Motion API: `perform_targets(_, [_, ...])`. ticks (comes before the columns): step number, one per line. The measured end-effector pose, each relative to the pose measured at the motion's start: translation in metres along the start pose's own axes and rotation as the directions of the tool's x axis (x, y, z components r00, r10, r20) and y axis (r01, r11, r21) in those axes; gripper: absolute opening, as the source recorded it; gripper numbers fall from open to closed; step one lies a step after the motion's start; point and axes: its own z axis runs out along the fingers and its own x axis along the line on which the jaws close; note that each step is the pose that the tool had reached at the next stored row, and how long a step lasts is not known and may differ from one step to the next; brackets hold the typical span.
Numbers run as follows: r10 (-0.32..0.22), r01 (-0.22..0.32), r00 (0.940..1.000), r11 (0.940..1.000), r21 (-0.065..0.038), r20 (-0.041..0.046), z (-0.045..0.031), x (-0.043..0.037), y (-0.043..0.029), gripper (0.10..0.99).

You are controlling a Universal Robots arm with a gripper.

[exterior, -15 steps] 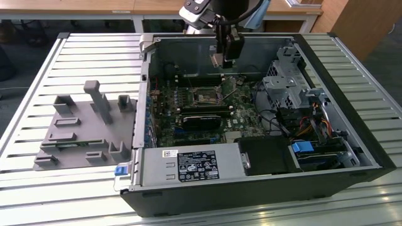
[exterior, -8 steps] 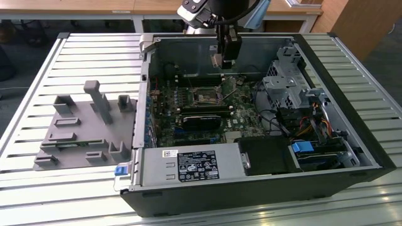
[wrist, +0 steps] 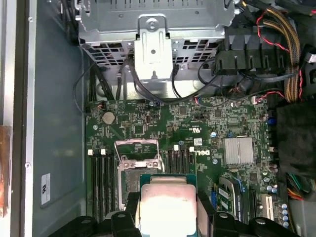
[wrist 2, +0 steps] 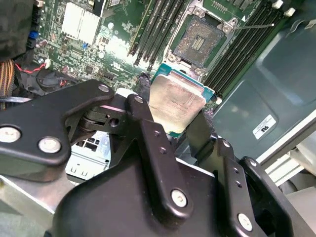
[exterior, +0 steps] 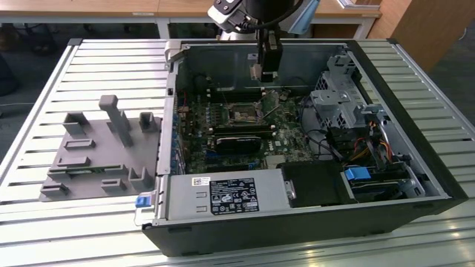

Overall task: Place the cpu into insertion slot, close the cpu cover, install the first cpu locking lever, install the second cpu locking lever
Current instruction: 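Place the cpu into insertion slot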

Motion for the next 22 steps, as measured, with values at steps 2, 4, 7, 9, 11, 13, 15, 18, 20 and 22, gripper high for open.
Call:
perform_targets(2, [0.001, -0.001, 1.0000, 1.0000, 0.000, 0.0004, 0.0019, 0.0000, -0.0004, 0.541])
perform_targets(4, [-0.001, 0.001, 1.0000, 1.0000, 0.001, 0.0020, 0.0041, 0.0000, -0.0006, 0.541])
perform_targets(7, [-0.013, 0.013, 0.9999, 0.9999, 0.001, 0.0013, 0.0069, -0.0001, -0.0009, 0.541])
perform_targets(9, [-0.024, 0.024, 0.9997, 0.9997, 0.001, 0.0005, 0.0086, -0.0001, -0.0010, 0.541])
perform_targets(11, [-0.039, 0.039, 0.9992, 0.9992, 0.002, -0.0003, 0.0101, -0.0001, -0.0012, 0.541])
perform_targets(13, [-0.063, 0.063, 0.9980, 0.9980, 0.002, -0.0019, 0.0115, 0.0000, -0.0013, 0.541])
perform_targets(15, [-0.088, 0.088, 0.9961, 0.9961, 0.002, -0.0041, 0.0130, 0.0000, -0.0014, 0.541])
perform_targets(18, [-0.109, 0.109, 0.9940, 0.9940, 0.002, -0.0060, 0.0155, -0.0001, -0.0024, 0.541])
perform_targets(20, [-0.109, 0.109, 0.9940, 0.9940, 0.003, -0.0061, 0.0172, -0.0001, -0.0033, 0.541])
perform_targets(22, [-0.110, 0.110, 0.9940, 0.9940, 0.004, -0.0061, 0.0189, -0.0001, -0.0037, 0.541])
